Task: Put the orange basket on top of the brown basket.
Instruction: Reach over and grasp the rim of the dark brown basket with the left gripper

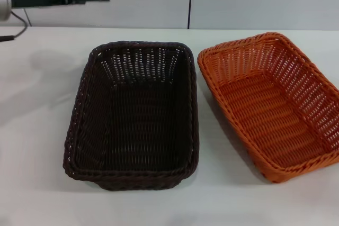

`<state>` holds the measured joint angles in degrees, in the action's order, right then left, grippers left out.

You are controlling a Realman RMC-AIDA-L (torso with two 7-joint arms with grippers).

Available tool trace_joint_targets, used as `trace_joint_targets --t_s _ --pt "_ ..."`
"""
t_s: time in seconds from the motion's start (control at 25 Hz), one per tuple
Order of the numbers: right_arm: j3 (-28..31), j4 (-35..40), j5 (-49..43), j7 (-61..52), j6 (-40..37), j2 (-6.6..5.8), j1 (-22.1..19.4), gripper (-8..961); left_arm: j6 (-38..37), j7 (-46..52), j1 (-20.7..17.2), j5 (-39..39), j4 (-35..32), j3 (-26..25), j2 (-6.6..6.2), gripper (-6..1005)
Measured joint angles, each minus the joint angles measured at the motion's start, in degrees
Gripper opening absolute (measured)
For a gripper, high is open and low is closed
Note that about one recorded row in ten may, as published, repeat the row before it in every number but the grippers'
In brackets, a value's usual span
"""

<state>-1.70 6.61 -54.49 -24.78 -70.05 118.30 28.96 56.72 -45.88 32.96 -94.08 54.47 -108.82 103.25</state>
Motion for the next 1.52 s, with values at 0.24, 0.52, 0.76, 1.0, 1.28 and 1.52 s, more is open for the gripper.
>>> trace_joint_targets --t_s 0.24,0.52,0.76,1.0,1.28,1.52 --pt "0.3 0.14 0.0 0.27 1.67 0.0 -0.03 790 17.01 22.12 3.99 -41.07 15.92 -6.91 4.1 800" --pt "0.29 0.25 0.0 0.26 2.86 -0.05 0.16 789 28.4 25.31 6.8 -63.64 25.25 -10.48 13.6 799" --pt "0.29 0.34 0.0 0.39 3.53 -0.28 0.35 790 29.56 28.68 6.24 -65.89 25.9 -8.67 14.61 797" --pt "0.29 0.39 0.0 0.44 4.81 -0.48 0.4 789 29.82 30.48 6.09 -65.73 24.93 -8.24 14.75 796" --pt "0.29 0.43 0.0 0.47 5.4 -0.54 0.29 790 28.24 32.67 5.47 -64.66 21.88 -6.2 15.02 795" --pt "0.29 0.42 0.0 0.51 6.59 -0.79 0.48 790 25.55 32.78 5.42 -63.38 17.78 -4.97 15.04 793"
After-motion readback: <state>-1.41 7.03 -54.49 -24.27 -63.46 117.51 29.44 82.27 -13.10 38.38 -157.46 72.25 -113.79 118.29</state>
